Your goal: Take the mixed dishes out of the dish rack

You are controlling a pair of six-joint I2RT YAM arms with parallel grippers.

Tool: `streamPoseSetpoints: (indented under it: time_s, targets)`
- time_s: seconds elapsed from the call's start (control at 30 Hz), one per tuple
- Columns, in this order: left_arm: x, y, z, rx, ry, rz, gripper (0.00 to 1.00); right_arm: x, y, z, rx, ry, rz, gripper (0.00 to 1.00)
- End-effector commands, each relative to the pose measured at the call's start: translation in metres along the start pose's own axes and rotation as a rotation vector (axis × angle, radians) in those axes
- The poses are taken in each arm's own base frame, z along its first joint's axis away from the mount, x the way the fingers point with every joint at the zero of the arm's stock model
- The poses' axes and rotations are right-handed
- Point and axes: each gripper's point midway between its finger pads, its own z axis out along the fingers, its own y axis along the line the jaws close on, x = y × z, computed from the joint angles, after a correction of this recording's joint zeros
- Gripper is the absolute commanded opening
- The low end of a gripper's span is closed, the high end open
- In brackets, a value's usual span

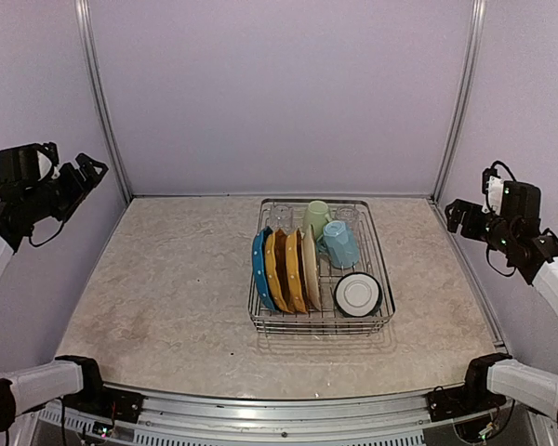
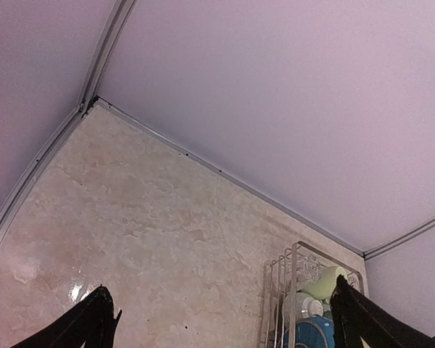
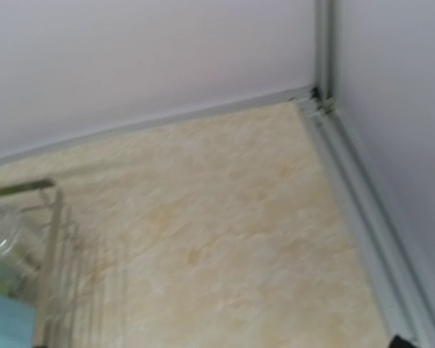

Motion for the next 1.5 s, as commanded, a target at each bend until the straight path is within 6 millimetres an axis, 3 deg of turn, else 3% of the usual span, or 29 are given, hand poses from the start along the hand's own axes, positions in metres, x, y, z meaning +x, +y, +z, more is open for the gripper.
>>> streamPoseSetpoints:
  time_s: [0.0, 0.33, 0.43, 0.8, 0.97, 1.2, 1.33, 1.47]
  targets:
    - [0.004, -0.016, -0.006, 0.077, 0.027, 0.010, 0.99, 0.002, 0.019, -0.001, -0.121, 0.036, 0.001, 1.00]
    - [0.032, -0.046, 0.015, 0.228, 0.194, -0.005, 0.99, 0.013, 0.079, 0.005, -0.337, 0.127, -0.020, 1.00]
    - [0.050, -0.063, 0.023, 0.256, 0.246, 0.029, 0.99, 0.021, 0.099, 0.006, -0.384, 0.155, -0.029, 1.00]
    - [0.100, -0.096, 0.050, 0.240, 0.381, 0.148, 0.99, 0.052, 0.190, 0.003, -0.582, 0.245, -0.066, 0.98]
    - [0.128, -0.119, 0.057, 0.274, 0.454, 0.175, 0.99, 0.069, 0.219, 0.003, -0.627, 0.282, -0.103, 0.96]
    - [0.188, -0.166, 0.060, 0.324, 0.586, 0.269, 0.96, 0.085, 0.250, 0.002, -0.663, 0.326, -0.138, 0.89]
    - [0.217, -0.177, 0.067, 0.280, 0.616, 0.367, 0.96, 0.090, 0.276, -0.008, -0.725, 0.342, -0.130, 0.86]
    - [0.230, -0.184, 0.073, 0.258, 0.628, 0.412, 0.95, 0.094, 0.295, -0.015, -0.779, 0.359, -0.098, 0.83]
